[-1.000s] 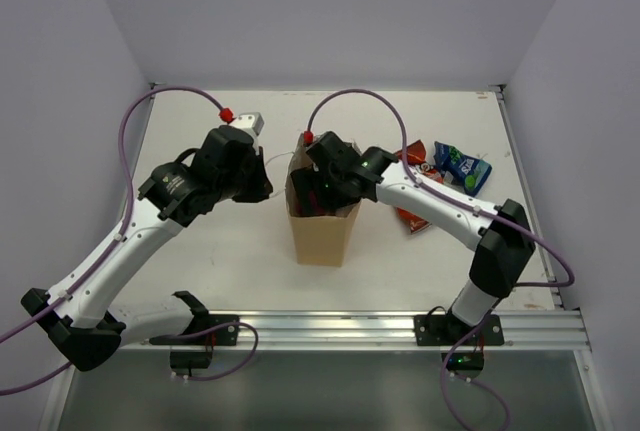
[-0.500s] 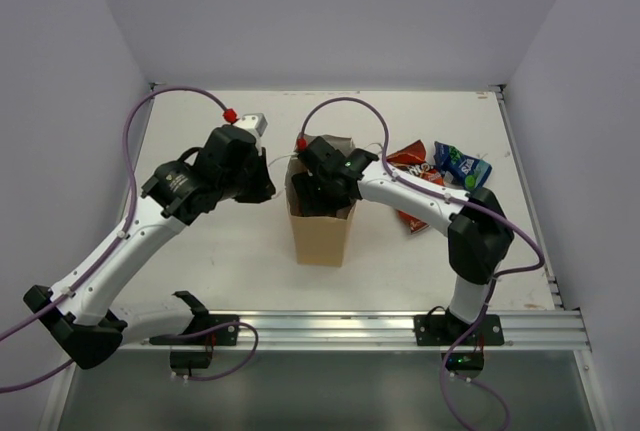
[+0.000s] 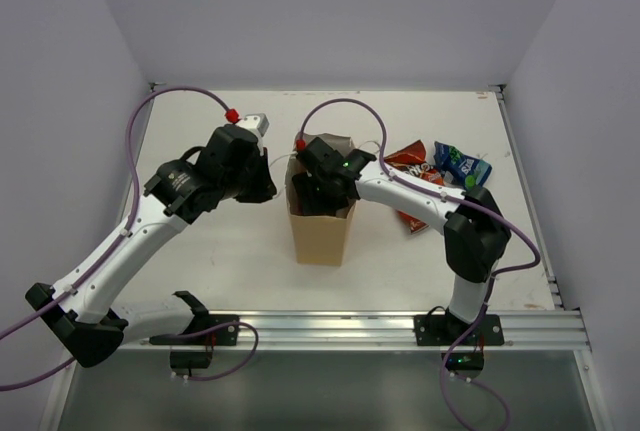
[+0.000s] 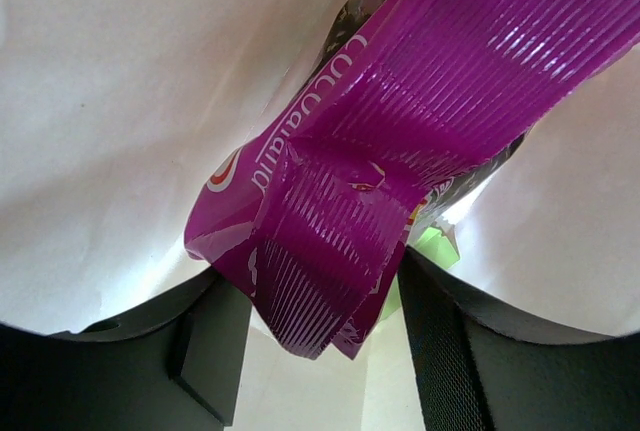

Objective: Take the snacks out of the paper bag

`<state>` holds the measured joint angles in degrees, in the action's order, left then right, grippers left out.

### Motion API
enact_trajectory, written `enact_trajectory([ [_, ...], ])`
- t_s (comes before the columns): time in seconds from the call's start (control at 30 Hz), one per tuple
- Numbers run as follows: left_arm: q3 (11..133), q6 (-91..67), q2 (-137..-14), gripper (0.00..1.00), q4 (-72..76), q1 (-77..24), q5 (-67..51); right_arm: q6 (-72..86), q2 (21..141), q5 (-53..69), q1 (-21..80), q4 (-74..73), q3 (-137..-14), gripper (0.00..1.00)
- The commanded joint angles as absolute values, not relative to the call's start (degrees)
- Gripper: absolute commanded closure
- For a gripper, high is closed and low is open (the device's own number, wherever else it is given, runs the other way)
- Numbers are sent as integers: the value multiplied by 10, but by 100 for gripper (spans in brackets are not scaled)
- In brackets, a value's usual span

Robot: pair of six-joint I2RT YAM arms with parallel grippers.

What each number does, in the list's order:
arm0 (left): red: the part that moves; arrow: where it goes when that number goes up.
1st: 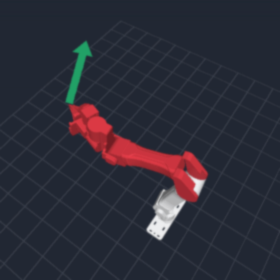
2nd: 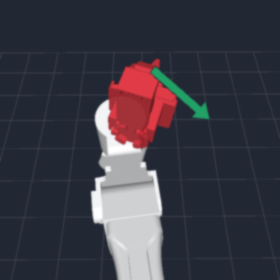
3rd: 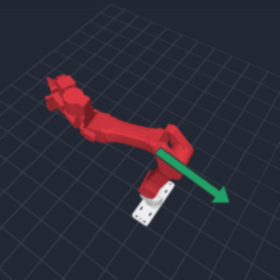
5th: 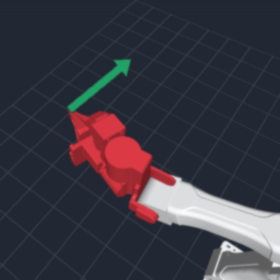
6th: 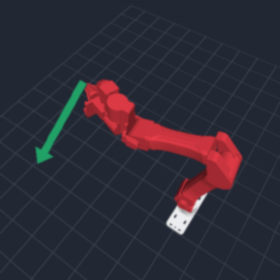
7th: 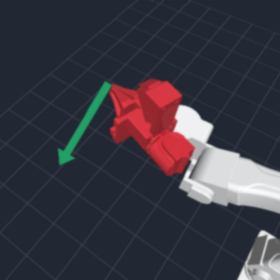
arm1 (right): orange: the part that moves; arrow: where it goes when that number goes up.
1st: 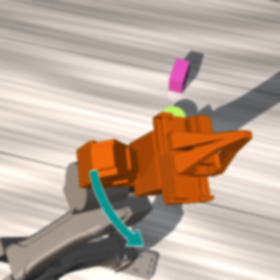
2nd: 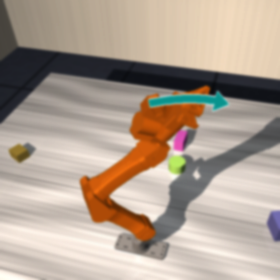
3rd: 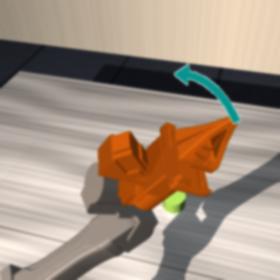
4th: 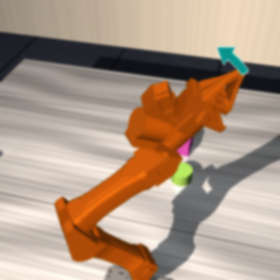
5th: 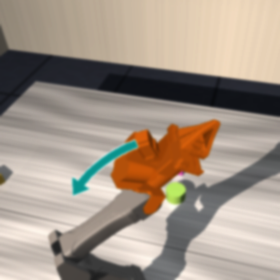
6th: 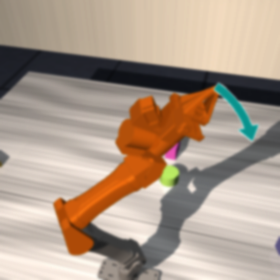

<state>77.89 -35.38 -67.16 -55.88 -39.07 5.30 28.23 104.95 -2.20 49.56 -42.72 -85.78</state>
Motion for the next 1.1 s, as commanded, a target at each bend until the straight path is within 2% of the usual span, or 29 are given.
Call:
enact_trajectory([
  [0.0,784,-352,-667,100,-552,-392,46,279,1057,-38,490,-409,-860,40],
  [0.23,780,-353,-666,100,-548,-392,43,279,1054,-40,489,-410,-863,44],
  [0.33,780,-353,-666,100,-548,-392,45,279,1055,-40,489,-410,-863,59],
  [0.37,780,-354,-667,100,-548,-392,46,279,1055,-39,490,-412,-863,72],
  [0.43,780,-354,-668,100,-547,-392,46,281,1054,-40,490,-414,-862,85],
  [0.47,780,-353,-669,100,-547,-392,47,283,1053,-41,490,-417,-861,98],
  [0.5,780,-354,-670,100,-547,-392,47,285,1051,-43,491,-418,-860,100],
  [0.83,766,-350,-669,100,-544,-392,51,312,974,-61,515,-491,-904,100],
  [1.07,727,-352,-650,100,-531,-392,35,320,932,-61,522,-588,-1053,100],
])
